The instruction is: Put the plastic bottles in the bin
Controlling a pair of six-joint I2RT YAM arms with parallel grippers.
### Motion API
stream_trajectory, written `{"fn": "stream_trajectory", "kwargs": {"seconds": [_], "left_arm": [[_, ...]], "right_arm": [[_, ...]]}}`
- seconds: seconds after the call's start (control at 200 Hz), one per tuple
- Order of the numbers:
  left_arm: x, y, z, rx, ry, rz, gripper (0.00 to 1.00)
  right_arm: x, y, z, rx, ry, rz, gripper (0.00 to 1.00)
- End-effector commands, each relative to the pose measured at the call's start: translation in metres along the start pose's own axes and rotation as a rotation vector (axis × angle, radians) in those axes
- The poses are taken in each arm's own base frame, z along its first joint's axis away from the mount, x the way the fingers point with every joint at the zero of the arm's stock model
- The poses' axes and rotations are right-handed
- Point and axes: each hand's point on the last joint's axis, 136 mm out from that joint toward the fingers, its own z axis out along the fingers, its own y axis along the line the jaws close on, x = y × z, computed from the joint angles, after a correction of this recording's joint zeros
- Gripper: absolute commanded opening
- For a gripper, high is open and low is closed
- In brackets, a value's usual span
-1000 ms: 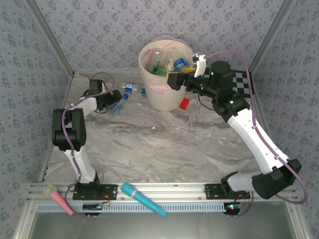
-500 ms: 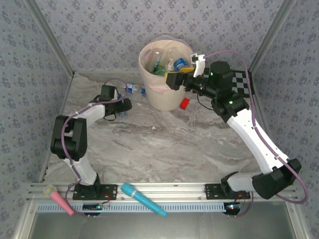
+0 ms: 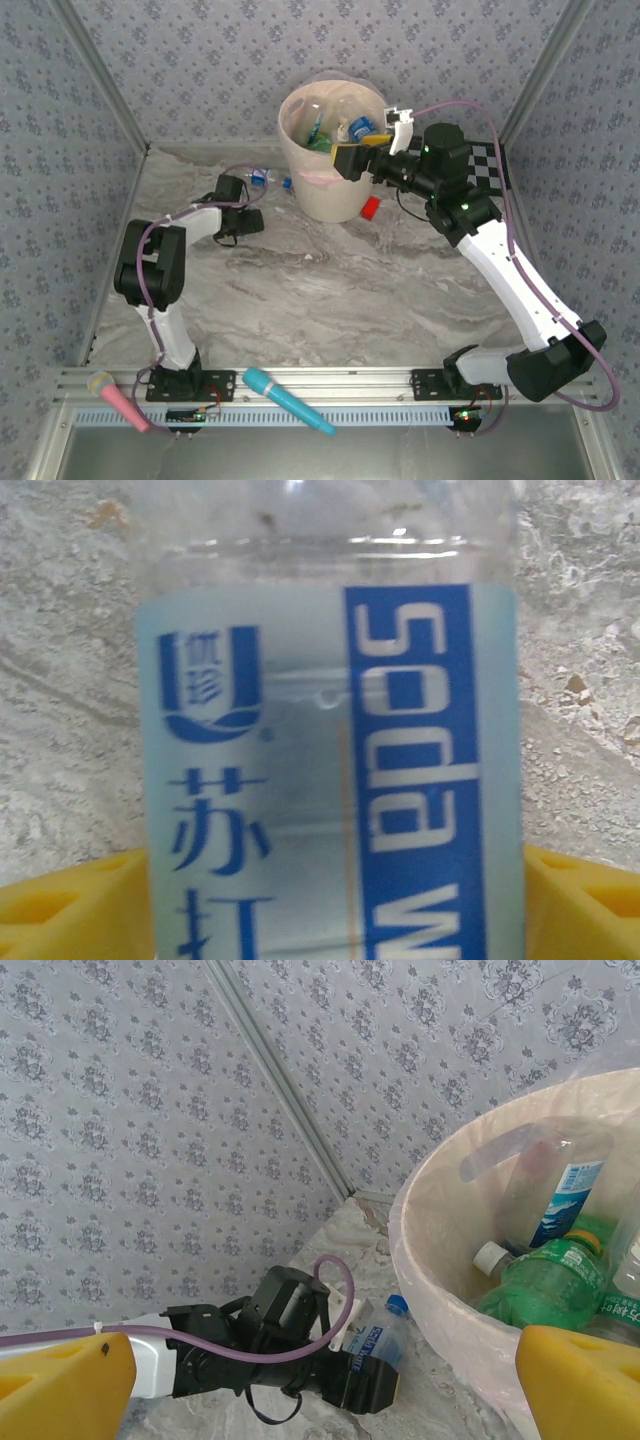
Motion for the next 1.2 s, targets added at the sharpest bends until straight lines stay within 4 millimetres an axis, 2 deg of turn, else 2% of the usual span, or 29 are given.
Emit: {"fn": "stream_trajectory", "kwargs": {"seconds": [0.0,0.135,0.3,0.455,0.575,0.78,0.89,1.059,1.124,1.194], "left_arm": [[-0.007,0.0,-0.002,-0.022,-0.008,0.01,0.8],[-0.005,-0.002,-0.003,-0.008,-0.009,0.007,0.71],[-0.001,0.0,-0.013,0.0,-0.026,0.01,0.53],[0.003,-0.001,-0.031,0.018,-0.043,0.011,0.52],[0.005,-0.016,-0.06,0.075,-0.101,0.033,0.53],[0.013,-0.055,-0.114,0.209,-0.244,0.091,0.53],[0.02,-0.074,-0.142,0.279,-0.319,0.128,0.53],[0.035,-0.092,-0.191,0.375,-0.435,0.206,0.53],[0.042,-0.093,-0.208,0.407,-0.472,0.221,0.53],[0.048,-0.091,-0.225,0.429,-0.511,0.24,0.53]], "right_arm": [[-0.01,0.012,-0.008,-0.037,-0.034,-0.009,0.99],[-0.009,0.011,-0.007,-0.036,-0.033,-0.008,1.0],[-0.01,0.011,-0.006,-0.04,-0.036,-0.004,1.0],[-0.007,0.012,-0.003,-0.047,-0.031,0.006,1.0],[-0.005,0.015,0.0,-0.056,-0.027,0.01,1.0],[0.004,0.02,0.003,0.003,0.022,0.003,1.0],[0.012,0.03,0.003,-0.026,0.045,0.006,1.0],[0.021,0.041,0.013,-0.093,0.105,0.087,0.84],[0.026,0.048,0.02,-0.117,0.131,0.108,0.76],[0.032,0.058,0.028,-0.117,0.16,0.101,0.74]]}}
